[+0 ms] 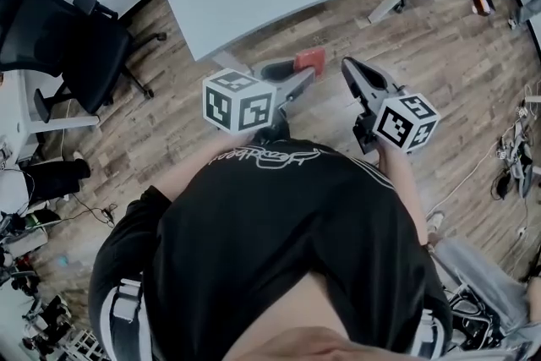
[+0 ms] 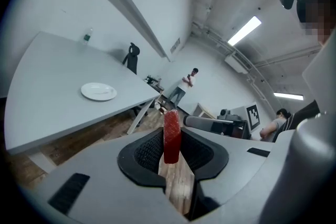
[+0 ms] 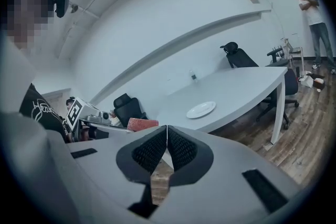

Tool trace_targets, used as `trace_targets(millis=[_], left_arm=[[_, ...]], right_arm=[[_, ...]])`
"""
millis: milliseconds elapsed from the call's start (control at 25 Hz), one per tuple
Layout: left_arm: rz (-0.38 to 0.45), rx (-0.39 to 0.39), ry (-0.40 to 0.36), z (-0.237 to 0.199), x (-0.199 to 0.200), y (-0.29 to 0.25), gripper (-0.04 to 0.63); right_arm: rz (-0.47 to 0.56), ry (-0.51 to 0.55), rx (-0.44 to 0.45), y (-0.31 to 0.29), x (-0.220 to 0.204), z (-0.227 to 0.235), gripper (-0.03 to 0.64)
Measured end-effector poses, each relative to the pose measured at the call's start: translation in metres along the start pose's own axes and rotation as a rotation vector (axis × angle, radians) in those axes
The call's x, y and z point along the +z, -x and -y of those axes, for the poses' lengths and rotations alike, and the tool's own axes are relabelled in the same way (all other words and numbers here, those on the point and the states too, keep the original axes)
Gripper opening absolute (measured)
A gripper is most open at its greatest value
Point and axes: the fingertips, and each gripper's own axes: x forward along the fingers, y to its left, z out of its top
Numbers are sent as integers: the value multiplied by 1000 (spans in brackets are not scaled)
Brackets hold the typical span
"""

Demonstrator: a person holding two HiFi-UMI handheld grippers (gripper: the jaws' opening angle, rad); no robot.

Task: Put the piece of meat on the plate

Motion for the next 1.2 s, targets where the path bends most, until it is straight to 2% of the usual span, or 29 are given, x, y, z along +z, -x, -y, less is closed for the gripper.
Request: trace_targets(millis=[640, 1000, 1200], left_arm=[[-28, -30, 13, -102, 102, -40, 94], [-35, -36, -15, -124, 126, -50, 94], [-42, -35, -2, -148, 143, -58, 94]], right_arm=[[-2, -35, -58, -108, 77, 62, 11], [23, -41, -55, -133, 95, 74, 11], [29, -48, -63, -156, 110, 88, 11]])
